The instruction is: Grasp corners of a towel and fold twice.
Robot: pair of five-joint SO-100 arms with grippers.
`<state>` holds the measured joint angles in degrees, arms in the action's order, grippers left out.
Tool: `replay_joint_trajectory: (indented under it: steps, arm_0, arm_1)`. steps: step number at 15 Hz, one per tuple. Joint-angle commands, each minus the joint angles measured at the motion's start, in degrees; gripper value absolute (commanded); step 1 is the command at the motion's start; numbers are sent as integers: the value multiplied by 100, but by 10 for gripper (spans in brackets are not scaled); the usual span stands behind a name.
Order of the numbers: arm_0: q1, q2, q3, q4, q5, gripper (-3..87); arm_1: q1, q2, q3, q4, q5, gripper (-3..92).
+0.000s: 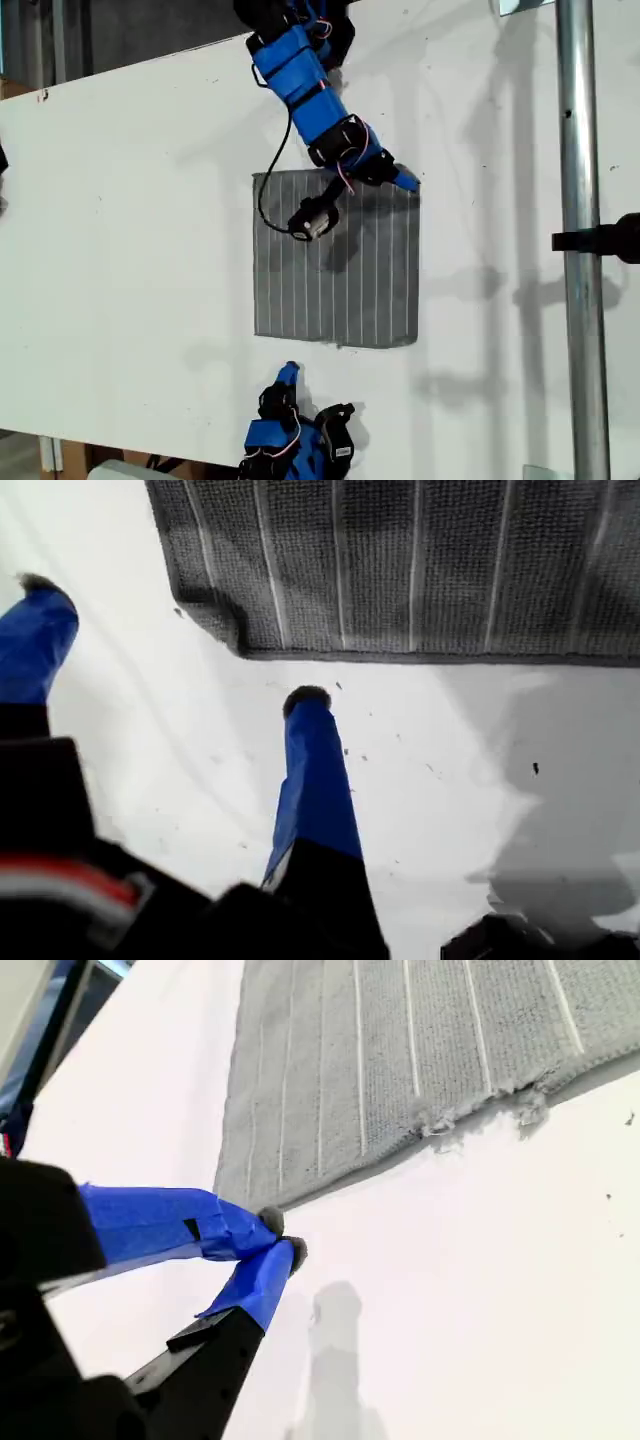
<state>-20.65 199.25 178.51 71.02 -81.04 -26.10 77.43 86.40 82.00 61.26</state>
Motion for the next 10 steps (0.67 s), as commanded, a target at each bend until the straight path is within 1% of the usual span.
replay_joint_trajectory:
  steps: [1,4,5,6,7,8,9,10]
  arm_0:
    - [-62,18,18,-62,-35,-5]
    - [-53,18,18,-53,-53,-5]
    - [-53,18,18,-44,-88,-5]
    - [-70,18,18,9,-193,-4]
    - [-53,18,18,26,-316,-4]
    - [35,18,18,-88,-316,31]
    - [264,18,-9,-290,-272,4]
    - [510,-176,-290,-404,-475,-26]
  arm_1:
    - [-97,-325,-492,9,167,408]
    - [18,-1002,-598,-290,272,351]
    - [123,-1239,-589,-510,272,302]
    - [246,-1477,-554,-756,246,155]
    - [369,-1775,-624,-782,308,62]
    - [422,-1898,-677,-809,334,30]
    - [439,-1854,-677,-879,343,1]
    - [475,-1767,-677,-932,299,0]
